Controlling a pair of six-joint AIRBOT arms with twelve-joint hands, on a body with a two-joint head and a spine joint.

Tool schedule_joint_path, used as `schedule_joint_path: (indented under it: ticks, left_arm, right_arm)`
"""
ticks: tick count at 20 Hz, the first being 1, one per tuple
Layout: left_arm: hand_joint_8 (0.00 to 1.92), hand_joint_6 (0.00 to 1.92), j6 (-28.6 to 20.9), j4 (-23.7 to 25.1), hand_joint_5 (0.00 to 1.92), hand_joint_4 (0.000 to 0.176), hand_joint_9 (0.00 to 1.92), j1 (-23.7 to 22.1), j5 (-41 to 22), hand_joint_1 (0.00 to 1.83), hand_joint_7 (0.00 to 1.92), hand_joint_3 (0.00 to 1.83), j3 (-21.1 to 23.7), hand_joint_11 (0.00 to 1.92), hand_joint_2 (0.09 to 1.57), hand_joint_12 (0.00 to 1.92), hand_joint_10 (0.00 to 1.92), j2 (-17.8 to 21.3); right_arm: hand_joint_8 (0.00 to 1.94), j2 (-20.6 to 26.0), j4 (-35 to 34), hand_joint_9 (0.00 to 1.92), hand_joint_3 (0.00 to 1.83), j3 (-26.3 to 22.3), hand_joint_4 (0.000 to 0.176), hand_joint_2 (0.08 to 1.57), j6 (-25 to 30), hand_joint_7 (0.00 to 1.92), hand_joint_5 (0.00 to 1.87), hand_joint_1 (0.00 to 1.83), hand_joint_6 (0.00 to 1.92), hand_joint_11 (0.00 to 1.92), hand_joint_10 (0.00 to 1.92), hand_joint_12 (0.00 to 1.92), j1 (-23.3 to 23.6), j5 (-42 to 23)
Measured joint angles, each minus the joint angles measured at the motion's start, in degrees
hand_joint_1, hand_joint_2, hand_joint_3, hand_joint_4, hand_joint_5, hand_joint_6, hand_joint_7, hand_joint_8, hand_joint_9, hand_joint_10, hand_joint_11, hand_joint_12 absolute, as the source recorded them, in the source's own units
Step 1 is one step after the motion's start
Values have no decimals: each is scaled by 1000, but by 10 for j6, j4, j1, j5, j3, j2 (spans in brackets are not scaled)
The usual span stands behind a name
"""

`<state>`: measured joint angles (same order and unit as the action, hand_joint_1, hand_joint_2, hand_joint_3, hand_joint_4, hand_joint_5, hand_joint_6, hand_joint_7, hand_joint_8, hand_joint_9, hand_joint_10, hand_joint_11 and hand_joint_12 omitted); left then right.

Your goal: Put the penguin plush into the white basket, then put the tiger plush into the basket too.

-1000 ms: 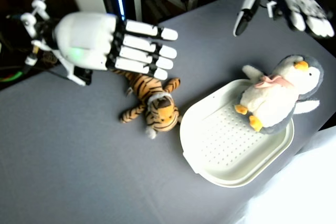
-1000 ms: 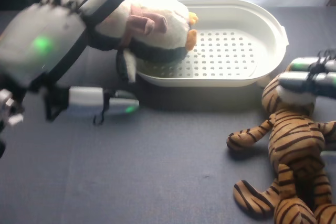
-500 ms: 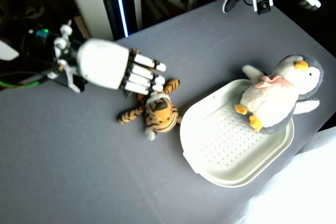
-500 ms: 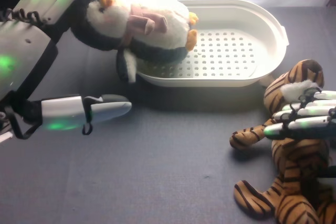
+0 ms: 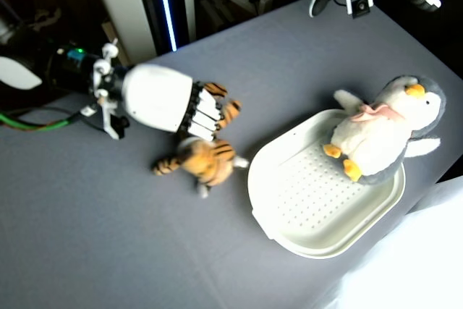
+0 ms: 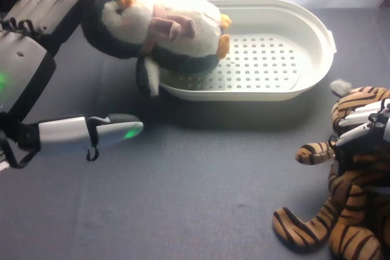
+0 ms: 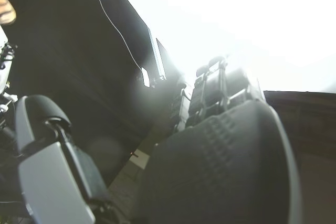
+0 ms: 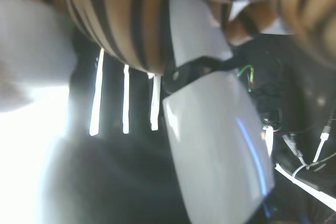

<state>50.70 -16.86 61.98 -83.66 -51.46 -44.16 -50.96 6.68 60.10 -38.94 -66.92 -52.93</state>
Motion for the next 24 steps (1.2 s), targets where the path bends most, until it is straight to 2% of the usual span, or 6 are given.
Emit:
schedule_joint_path:
  ticks: [8, 15, 16, 17, 19, 24]
  left_arm:
    - [0, 0, -1, -4, 0, 96, 0, 10, -13, 723, 0, 0, 6, 0, 776, 0, 0, 1]
    - [0, 0, -1, -3, 0, 95, 0, 10, -17, 767, 0, 0, 6, 0, 758, 0, 0, 1]
    - [0, 0, -1, -4, 0, 98, 0, 10, -16, 743, 0, 0, 6, 0, 757, 0, 0, 1]
    - [0, 0, -1, -4, 0, 90, 0, 10, -17, 742, 0, 0, 6, 0, 759, 0, 0, 0]
    - [0, 0, -2, -4, 0, 103, 0, 11, -17, 745, 0, 0, 6, 0, 754, 0, 0, 0]
    - [0, 0, -8, -5, 0, 88, 0, 19, -30, 758, 0, 0, 6, 0, 759, 0, 0, 0]
  right_arm:
    - [1102, 4, -44, 816, 0, 23, 0, 1177, -4, 799, 878, 1356, 1269, 832, 1379, 1395, 96, -157]
    - [1559, -109, -24, 554, 0, 151, 0, 1207, -7, 628, 995, 1245, 924, 405, 1418, 1693, 276, -12]
    - [649, -127, -27, 494, 0, 173, 0, 1105, -8, 568, 657, 1141, 513, 290, 723, 1333, 288, 30]
    - [200, -134, -29, 353, 0, 183, 17, 1099, -8, 386, 349, 805, 153, 126, 313, 1008, 291, 59]
    - [12, -135, -26, 190, 2, 185, 67, 1112, -10, 187, 141, 499, 7, 4, 56, 599, 292, 92]
    - [7, -125, -40, 113, 0, 154, 98, 1129, -10, 122, 116, 336, 4, 0, 1, 381, 287, 45]
